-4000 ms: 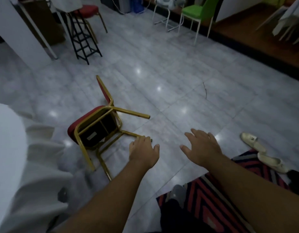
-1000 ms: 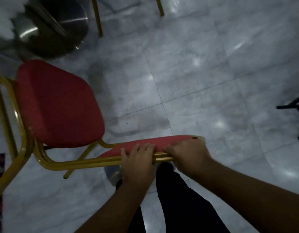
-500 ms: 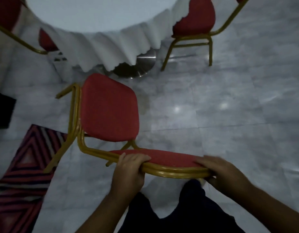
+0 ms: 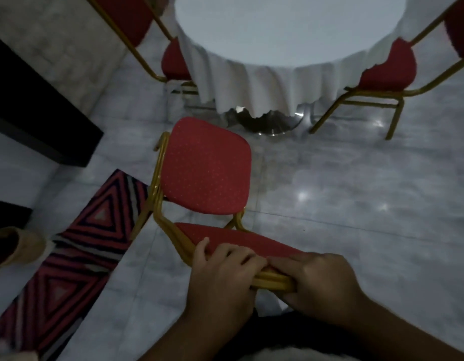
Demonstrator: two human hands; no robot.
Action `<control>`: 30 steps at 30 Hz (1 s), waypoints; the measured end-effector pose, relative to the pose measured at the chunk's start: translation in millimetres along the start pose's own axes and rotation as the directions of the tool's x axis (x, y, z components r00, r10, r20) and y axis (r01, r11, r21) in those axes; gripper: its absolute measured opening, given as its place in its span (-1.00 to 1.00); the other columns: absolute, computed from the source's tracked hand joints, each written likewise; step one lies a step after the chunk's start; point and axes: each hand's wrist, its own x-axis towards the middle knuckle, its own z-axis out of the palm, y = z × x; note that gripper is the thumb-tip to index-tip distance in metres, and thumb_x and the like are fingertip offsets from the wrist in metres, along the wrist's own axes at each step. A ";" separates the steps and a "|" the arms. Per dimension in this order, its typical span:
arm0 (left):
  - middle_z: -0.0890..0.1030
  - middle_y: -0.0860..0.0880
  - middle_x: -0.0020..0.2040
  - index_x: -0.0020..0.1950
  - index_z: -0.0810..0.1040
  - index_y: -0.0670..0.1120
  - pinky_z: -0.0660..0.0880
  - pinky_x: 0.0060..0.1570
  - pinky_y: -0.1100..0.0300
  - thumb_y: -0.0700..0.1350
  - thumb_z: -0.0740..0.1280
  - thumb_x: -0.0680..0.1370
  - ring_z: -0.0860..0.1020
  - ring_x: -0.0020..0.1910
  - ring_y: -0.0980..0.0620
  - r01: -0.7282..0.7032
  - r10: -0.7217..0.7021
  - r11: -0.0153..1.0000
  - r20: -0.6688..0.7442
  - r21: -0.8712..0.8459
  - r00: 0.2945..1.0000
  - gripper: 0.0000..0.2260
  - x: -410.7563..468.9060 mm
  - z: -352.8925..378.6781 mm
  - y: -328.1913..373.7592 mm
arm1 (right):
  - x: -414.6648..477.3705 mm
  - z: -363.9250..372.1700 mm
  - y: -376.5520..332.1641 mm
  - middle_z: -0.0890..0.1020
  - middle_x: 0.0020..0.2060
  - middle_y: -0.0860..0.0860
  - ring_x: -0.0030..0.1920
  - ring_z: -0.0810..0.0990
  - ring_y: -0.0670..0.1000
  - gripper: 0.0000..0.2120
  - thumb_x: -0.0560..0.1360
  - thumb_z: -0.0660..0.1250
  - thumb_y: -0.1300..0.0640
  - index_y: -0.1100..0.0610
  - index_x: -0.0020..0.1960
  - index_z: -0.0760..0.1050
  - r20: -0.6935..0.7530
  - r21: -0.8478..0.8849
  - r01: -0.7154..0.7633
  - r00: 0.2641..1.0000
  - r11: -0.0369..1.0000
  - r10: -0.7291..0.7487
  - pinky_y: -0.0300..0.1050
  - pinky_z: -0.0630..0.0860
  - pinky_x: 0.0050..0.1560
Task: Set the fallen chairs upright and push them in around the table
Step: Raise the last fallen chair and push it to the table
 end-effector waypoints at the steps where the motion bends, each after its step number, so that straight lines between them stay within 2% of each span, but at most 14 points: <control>1: 0.64 0.18 -0.05 -0.02 0.64 0.18 0.34 0.05 -0.04 -0.03 0.50 0.27 0.56 -0.07 0.05 0.010 -0.009 0.999 -0.012 0.053 1.000 -0.70 0.5 -1.5 0.3 | 6.2 2.9 -6.5 0.68 -0.27 -0.16 -0.37 0.61 -0.08 -0.67 0.32 0.39 -0.27 -0.18 0.02 0.63 -0.046 0.039 0.009 0.999 0.999 -0.007 -0.17 0.50 -0.46; 2: 0.65 0.17 -0.11 -0.06 0.64 0.17 0.29 -0.04 0.03 -0.06 0.45 0.29 0.55 -0.14 0.03 0.030 -0.028 0.994 -0.017 0.104 0.999 -0.74 1.5 -3.3 -1.0 | 9.8 6.3 -9.8 0.68 -0.27 -0.17 -0.34 0.61 -0.09 -0.69 0.33 0.41 -0.26 -0.17 0.00 0.63 -0.092 0.078 0.015 0.996 0.997 -0.008 -0.17 0.52 -0.41; 4: 0.66 0.14 -0.15 -0.08 0.65 0.15 0.21 -0.13 0.09 -0.09 0.39 0.30 0.54 -0.20 0.01 0.028 -0.026 0.985 -0.015 0.170 1.000 -0.76 3.5 -6.1 -4.1 | 8.4 14.4 -6.4 0.70 -0.13 -0.17 -0.19 0.63 -0.10 -0.65 0.32 0.45 -0.18 -0.15 0.09 0.62 -0.138 0.167 0.011 0.990 0.986 0.012 -0.20 0.56 -0.23; 6: 0.65 0.14 -0.15 -0.06 0.64 0.14 0.16 -0.17 0.13 -0.09 0.40 0.29 0.54 -0.21 0.02 -0.037 0.034 0.982 0.016 0.188 0.999 -0.74 7.2 -6.7 -2.5 | -1.2 23.1 10.4 0.69 0.03 -0.14 -0.03 0.65 -0.08 -0.54 0.31 0.45 -0.03 -0.11 0.21 0.57 -0.121 0.208 -0.008 0.992 0.978 0.034 -0.21 0.56 -0.05; 7: 0.64 0.14 -0.15 -0.05 0.63 0.14 0.14 -0.19 0.14 -0.08 0.39 0.30 0.53 -0.21 0.03 -0.076 0.071 0.978 0.036 0.195 0.997 -0.74 10.4 -6.2 0.8 | -6.6 26.1 20.0 0.68 0.07 -0.13 0.00 0.65 -0.07 -0.49 0.29 0.44 0.04 -0.10 0.24 0.55 -0.105 0.212 -0.020 0.994 0.977 0.043 -0.23 0.54 -0.02; 13: 0.65 0.16 -0.14 -0.03 0.64 0.13 0.16 -0.24 0.20 -0.03 0.49 0.38 0.55 -0.21 0.06 -0.206 0.207 0.967 0.011 0.148 0.978 -0.81 32.4 13.8 32.2 | -35.1 24.8 60.5 0.70 0.03 -0.14 -0.07 0.69 -0.06 -0.36 0.23 0.56 0.22 -0.17 0.25 0.56 -0.067 0.246 -0.090 0.992 0.965 0.110 -0.16 0.63 -0.13; 19: 0.65 0.13 -0.15 0.02 0.64 0.12 0.34 -0.38 0.15 -0.05 0.46 0.42 0.52 -0.25 0.05 -0.263 0.270 0.962 -0.107 0.080 0.957 -0.81 33.2 25.1 59.3 | -64.4 -4.3 74.5 0.71 -0.05 -0.19 -0.18 0.69 -0.08 -0.29 0.10 0.64 0.18 -0.20 0.19 0.57 -0.139 0.191 -0.079 0.985 0.978 0.106 -0.15 0.62 -0.28; 26: 0.68 0.14 -0.11 0.04 0.67 0.10 0.39 -0.35 0.15 -0.02 0.46 0.49 0.56 -0.22 0.07 -0.342 0.342 0.939 -0.190 0.035 0.920 -0.86 38.0 20.3 77.1 | -89.0 -39.7 64.9 0.73 -0.15 -0.15 -0.27 0.70 -0.05 -0.29 -0.07 0.72 0.17 -0.15 0.05 0.67 -0.242 0.070 -0.100 0.964 0.993 0.114 -0.16 0.61 -0.32; 30: 0.69 0.15 -0.09 0.04 0.67 0.11 0.37 -0.32 0.20 0.01 0.43 0.50 0.56 -0.19 0.09 -0.351 0.348 0.936 -0.174 0.012 0.921 -0.86 41.0 10.4 71.9 | -87.8 -51.8 52.4 0.73 -0.17 -0.15 -0.28 0.70 -0.07 -0.27 -0.12 0.73 0.17 -0.17 0.01 0.67 -0.277 0.041 -0.127 0.952 0.991 0.134 -0.18 0.60 -0.34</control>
